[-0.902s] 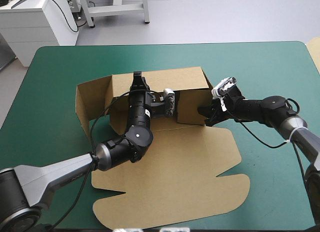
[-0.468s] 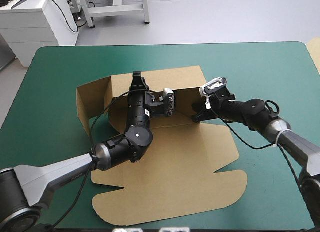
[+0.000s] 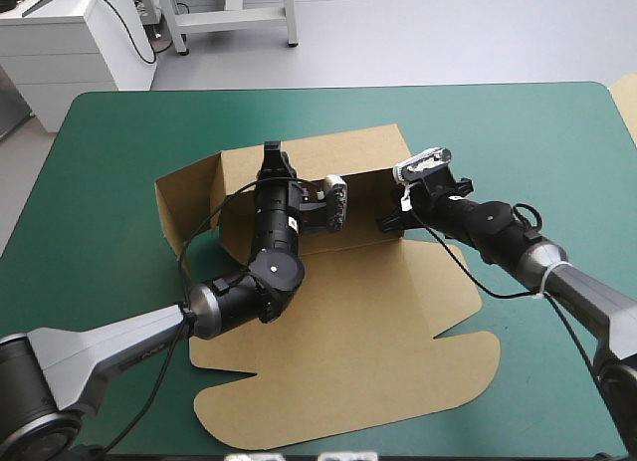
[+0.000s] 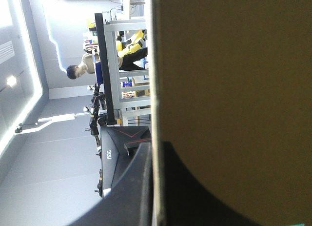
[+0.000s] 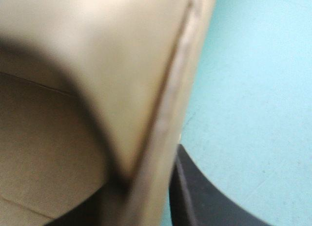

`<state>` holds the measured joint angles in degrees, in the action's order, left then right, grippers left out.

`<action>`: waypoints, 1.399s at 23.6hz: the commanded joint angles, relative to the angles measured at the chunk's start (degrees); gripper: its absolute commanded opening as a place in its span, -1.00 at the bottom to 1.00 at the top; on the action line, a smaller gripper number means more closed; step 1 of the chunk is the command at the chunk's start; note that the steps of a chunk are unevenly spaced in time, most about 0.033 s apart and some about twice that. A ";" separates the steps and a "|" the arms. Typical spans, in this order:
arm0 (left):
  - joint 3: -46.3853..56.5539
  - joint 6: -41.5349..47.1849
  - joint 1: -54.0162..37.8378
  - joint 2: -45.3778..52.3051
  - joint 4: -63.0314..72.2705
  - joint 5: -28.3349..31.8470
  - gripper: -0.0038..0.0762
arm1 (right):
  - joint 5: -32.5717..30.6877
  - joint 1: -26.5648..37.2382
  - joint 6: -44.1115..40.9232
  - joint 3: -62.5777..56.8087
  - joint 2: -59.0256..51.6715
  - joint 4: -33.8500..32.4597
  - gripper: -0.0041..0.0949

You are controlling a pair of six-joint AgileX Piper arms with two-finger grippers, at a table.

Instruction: Fold the box

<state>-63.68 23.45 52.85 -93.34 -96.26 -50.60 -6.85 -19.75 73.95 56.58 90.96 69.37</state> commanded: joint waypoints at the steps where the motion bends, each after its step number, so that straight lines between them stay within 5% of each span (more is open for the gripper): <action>1: -1.83 0.76 0.18 2.41 -6.13 -3.43 -0.92 | 1.24 -0.16 -0.07 1.47 -2.82 0.87 -0.93; 9: -1.83 0.76 0.18 2.41 -6.13 -2.91 -0.88 | 1.84 -0.16 0.14 1.47 -2.82 0.04 -0.95; 13: -1.83 1.11 0.28 2.41 -6.13 -2.44 -0.17 | 5.76 -0.01 0.04 3.69 -1.19 0.45 -0.95; 15: -1.83 2.40 1.71 2.41 -6.13 -4.16 0.02 | 6.54 -0.01 -0.08 6.37 0.50 0.45 -0.95; 25: -1.83 2.40 11.67 2.41 -6.13 -16.49 0.00 | 11.38 0.34 2.09 14.89 7.13 0.21 -0.95; 27: -1.83 0.65 12.50 2.54 -5.82 -17.22 -0.27 | 11.13 0.34 2.09 15.01 7.26 0.34 -0.95; 29: -1.83 -4.17 12.76 3.55 -4.73 -15.04 -0.90 | 8.99 0.57 2.41 15.01 7.30 0.22 -0.95; 33: -4.48 -12.79 12.65 6.64 6.46 -8.85 -0.86 | 8.15 0.72 3.08 14.08 7.30 0.22 -0.96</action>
<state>-64.29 16.77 65.23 -91.44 -94.73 -61.41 1.16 -19.57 76.43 69.44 101.03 69.34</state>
